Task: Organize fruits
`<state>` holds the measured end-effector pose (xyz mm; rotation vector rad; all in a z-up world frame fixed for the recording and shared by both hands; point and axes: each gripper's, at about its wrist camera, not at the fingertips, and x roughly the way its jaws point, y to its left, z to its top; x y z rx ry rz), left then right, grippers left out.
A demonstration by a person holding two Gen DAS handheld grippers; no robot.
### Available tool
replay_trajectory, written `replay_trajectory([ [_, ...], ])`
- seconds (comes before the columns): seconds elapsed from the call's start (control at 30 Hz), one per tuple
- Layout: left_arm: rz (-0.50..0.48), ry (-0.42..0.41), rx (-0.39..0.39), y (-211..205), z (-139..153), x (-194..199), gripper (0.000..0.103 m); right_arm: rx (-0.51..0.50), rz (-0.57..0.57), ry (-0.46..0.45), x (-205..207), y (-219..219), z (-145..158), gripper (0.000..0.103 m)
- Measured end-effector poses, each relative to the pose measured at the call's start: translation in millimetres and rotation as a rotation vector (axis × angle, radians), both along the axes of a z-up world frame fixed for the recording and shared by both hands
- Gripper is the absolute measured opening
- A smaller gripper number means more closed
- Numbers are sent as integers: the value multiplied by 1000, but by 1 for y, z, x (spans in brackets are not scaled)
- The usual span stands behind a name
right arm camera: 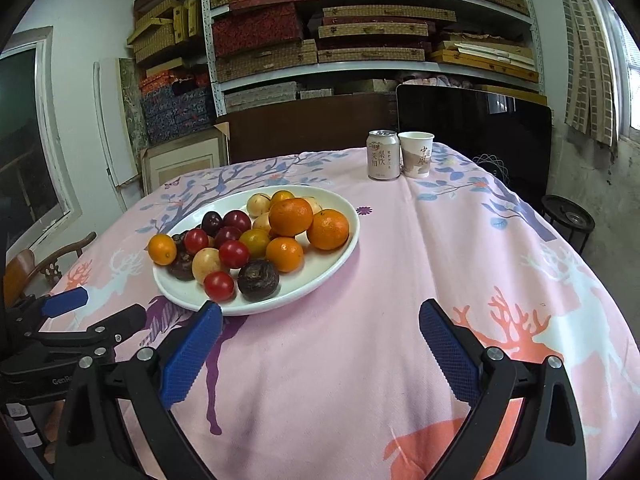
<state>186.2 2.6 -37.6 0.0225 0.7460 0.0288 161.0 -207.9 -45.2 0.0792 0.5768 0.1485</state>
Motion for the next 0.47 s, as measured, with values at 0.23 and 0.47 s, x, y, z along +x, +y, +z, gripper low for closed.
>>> replay_trajectory([
  [0.23, -20, -47, -5, -3, 6, -5, 99, -1, -1, 10, 2, 0, -2, 100],
  [0.47, -11, -48, -11, -2, 7, -4, 99, -4, 2, 11, 2, 2, -3, 100],
])
